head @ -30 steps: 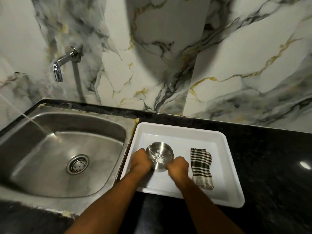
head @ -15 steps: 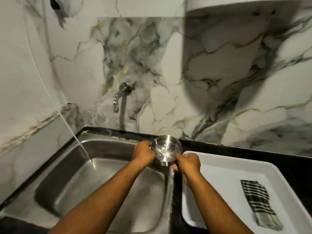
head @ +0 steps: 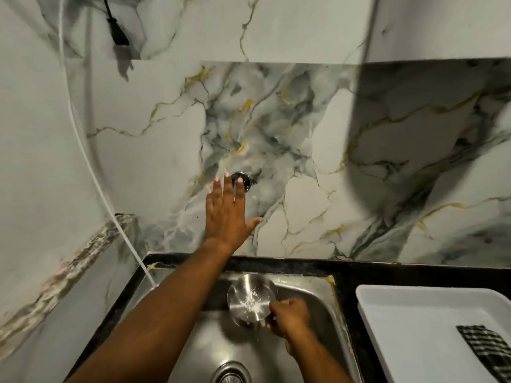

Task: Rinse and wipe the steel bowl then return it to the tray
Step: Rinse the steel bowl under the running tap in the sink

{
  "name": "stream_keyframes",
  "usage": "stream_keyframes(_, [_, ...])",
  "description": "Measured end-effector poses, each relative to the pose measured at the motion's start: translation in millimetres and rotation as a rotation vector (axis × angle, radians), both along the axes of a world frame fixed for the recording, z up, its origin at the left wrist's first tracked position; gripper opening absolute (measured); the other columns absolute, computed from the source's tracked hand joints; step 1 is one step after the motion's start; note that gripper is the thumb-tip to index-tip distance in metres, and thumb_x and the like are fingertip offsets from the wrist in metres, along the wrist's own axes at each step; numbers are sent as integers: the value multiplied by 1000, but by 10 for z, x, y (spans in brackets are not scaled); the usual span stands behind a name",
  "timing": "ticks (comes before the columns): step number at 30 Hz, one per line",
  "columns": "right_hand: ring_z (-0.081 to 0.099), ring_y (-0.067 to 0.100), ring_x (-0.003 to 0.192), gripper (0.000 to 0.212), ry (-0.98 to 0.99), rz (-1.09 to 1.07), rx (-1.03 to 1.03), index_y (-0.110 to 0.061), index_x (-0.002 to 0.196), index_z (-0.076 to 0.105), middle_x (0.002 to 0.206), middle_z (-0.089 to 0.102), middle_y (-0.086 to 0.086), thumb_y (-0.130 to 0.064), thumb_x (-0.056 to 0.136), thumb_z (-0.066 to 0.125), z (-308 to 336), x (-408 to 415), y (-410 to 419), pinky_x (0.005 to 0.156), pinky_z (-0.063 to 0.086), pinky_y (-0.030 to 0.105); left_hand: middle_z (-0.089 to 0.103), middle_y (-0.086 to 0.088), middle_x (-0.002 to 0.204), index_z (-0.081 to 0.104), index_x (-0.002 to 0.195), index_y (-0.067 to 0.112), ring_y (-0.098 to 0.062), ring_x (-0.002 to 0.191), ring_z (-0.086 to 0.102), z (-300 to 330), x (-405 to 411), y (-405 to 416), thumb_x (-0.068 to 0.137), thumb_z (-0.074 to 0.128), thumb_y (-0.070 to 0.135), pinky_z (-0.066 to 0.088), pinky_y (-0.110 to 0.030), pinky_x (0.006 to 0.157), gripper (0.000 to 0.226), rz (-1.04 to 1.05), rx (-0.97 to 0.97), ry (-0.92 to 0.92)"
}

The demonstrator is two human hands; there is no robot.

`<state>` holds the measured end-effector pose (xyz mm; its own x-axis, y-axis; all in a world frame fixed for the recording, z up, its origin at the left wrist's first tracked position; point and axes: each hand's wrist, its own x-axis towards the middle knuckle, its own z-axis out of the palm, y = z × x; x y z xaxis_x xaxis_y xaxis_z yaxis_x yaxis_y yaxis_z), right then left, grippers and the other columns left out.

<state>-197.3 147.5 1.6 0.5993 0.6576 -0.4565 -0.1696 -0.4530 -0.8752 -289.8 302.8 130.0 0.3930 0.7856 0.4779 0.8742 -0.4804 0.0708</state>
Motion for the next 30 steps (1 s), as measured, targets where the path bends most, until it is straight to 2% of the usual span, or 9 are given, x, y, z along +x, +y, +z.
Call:
stream_keyframes(2, [58,27,56,34,-36,-19,-12,-10,48,57,55,59,18,-15,77,73,-58,-37,104,59,53,42,-28,-20,157,-21,150,10,-39,147,-22,-59,84,151,78,38,81,-6,-52,121,118,-46,32,62])
stream_keyframes(6, [56,26,51,44,-65,-62,-33,-12,33,50,44,55,13,-9,70,74,-144,-44,293,63,59,52,-23,-22,160,-31,143,5,-37,147,-23,-160,177,333,79,47,75,-7,-49,121,122,-110,31,77])
stream_keyframes(9, [54,24,46,53,-28,-63,-22,-12,27,49,35,50,7,-10,72,76,-194,-62,355,59,58,45,-28,-21,156,-31,141,3,-35,144,-26,-177,160,379,88,61,41,-10,-45,119,113,-122,28,84])
stream_keyframes(12, [55,25,49,54,-5,-33,-27,-13,27,51,36,51,7,-12,75,76,-254,-107,394,63,59,48,-34,-20,150,-29,141,4,-34,139,-33,-185,102,408,89,58,19,-10,-45,119,102,-210,2,107])
stream_keyframes(17, [55,22,40,29,-6,-32,-29,-12,50,56,35,55,4,-6,73,72,-286,-164,410,56,58,43,-39,-13,150,-30,142,8,-27,136,-41,-193,-116,509,101,37,39,-12,-40,120,84,-377,-20,184])
stream_keyframes(19, [55,21,37,26,1,-31,-23,-11,53,56,36,56,4,-6,75,71,-279,-182,393,55,57,39,-37,-13,152,-28,143,8,-27,137,-39,-204,-168,532,101,28,46,-14,-39,119,80,-388,32,236])
stream_keyframes(22, [55,22,38,29,20,-34,-24,-9,54,56,38,57,8,-1,80,66,-234,-190,377,59,59,45,-34,-13,154,-26,146,8,-28,141,-34,-201,-182,582,96,11,53,-11,-40,121,77,-382,80,269])
stream_keyframes(26, [56,26,49,16,28,-31,-10,-5,69,55,54,58,14,4,82,60,-208,-193,369,64,57,43,-33,-13,154,-24,146,7,-29,144,-29,-211,-186,614,94,9,55,-3,-43,124,78,-373,106,265])
stream_keyframes(30, [56,28,55,17,73,-39,14,-4,70,54,60,58,16,7,83,57,-224,-208,368,65,54,41,-28,-15,156,-23,146,7,-30,147,-22,-237,-194,595,94,9,56,3,-46,124,79,-376,125,234])
